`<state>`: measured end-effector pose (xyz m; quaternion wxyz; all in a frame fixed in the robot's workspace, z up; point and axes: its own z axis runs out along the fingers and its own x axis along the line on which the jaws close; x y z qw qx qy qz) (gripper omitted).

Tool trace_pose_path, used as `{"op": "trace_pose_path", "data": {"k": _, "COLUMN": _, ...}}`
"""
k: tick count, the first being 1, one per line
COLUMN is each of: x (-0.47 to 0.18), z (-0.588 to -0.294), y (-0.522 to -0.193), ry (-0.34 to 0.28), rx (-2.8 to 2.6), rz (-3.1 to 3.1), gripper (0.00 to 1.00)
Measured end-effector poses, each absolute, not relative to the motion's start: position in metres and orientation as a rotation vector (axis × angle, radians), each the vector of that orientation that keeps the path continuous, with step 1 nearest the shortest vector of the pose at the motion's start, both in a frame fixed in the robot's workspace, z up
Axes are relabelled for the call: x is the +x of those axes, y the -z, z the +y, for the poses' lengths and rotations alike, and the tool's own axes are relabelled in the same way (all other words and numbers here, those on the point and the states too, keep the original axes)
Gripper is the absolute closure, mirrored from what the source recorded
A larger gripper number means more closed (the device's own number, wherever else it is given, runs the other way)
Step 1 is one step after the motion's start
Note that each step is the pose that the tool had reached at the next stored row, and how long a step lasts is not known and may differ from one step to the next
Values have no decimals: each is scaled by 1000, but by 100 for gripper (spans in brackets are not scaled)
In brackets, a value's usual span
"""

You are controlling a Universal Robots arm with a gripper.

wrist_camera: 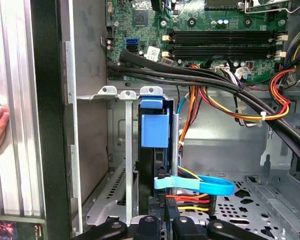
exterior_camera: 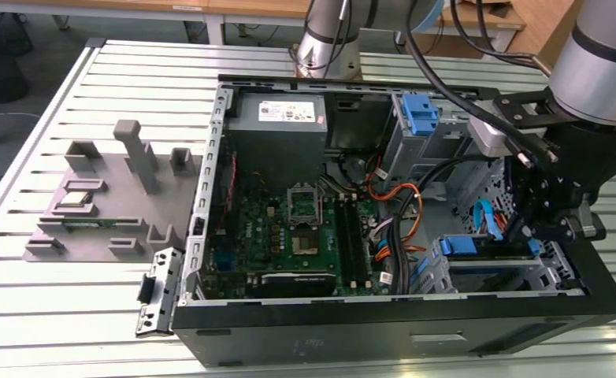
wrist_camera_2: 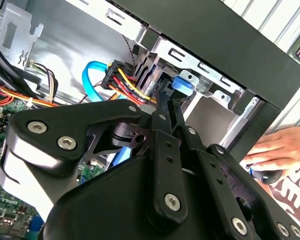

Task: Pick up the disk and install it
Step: 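Insert the second disk wire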

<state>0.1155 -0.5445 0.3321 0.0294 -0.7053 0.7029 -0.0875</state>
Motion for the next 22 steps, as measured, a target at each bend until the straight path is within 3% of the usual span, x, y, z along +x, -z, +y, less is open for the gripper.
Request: {"op": "trace_pose_path", "data": {"k": 22, "x": 115, "z": -545, "y": -328, "ry": 273, "rx": -2174, "rz": 2168, "gripper": 84}}
